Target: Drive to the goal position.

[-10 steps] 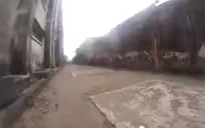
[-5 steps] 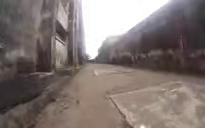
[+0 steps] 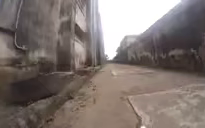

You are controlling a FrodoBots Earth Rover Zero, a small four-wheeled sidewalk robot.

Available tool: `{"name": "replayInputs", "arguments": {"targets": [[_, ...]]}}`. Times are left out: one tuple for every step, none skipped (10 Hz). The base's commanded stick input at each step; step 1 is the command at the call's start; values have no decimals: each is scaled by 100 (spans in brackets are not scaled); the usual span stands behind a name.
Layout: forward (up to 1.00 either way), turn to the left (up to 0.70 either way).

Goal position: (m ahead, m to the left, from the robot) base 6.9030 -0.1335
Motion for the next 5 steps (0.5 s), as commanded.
{"name": "replayInputs", "arguments": {"targets": [[100, 0], [100, 0], [100, -16], [100, -27], [100, -27]]}}
